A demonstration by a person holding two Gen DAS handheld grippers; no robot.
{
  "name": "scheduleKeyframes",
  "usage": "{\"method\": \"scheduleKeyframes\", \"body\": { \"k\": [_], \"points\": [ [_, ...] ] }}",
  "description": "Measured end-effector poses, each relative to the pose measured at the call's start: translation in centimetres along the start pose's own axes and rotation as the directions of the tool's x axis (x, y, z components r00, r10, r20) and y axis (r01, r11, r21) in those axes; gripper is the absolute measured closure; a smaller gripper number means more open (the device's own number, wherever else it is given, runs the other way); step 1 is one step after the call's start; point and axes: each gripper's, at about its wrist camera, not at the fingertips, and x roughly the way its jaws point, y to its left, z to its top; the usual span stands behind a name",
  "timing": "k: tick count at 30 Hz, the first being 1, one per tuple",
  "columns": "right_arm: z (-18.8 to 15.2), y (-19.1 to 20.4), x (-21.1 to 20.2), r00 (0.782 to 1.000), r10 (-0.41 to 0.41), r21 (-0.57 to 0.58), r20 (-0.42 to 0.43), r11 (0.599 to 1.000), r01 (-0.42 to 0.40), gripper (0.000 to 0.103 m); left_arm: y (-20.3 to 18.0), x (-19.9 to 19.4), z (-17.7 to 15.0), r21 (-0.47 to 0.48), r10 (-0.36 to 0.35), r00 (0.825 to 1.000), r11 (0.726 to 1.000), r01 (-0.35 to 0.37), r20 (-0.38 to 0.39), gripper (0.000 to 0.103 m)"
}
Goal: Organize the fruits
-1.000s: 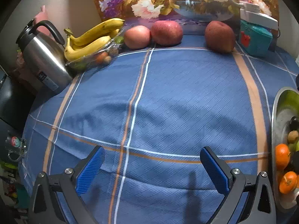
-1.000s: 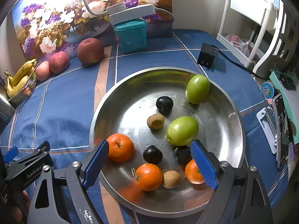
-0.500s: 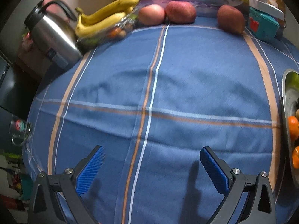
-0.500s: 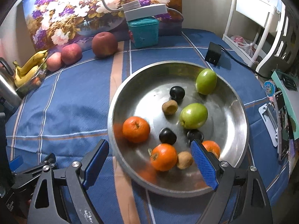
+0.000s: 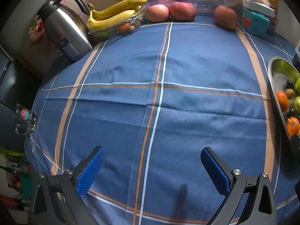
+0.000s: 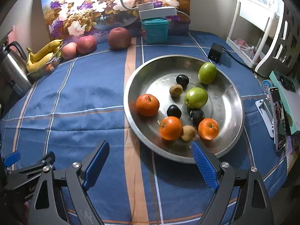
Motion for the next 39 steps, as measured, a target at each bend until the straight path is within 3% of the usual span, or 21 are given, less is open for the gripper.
{"method": "scheduleKeyframes", "body": {
  "k": [12,39],
  "points": [
    [-0.9,-0.3,-1.6,1.0,-0.006,-0.006,0.028,1.0,0.006,0.014,0.8,-2.1,-2.3,0.0,-0.03,0.999,1.0,0.03,0.041,0.0],
    [-0.9,-0.1,-1.4,1.0,-0.011,-0.016,0.028,1.0,0.011,0.013,1.1,-2.1,-1.7,-0.009,-0.05,0.998,0.999,0.051,0.049,0.0]
  ]
}}
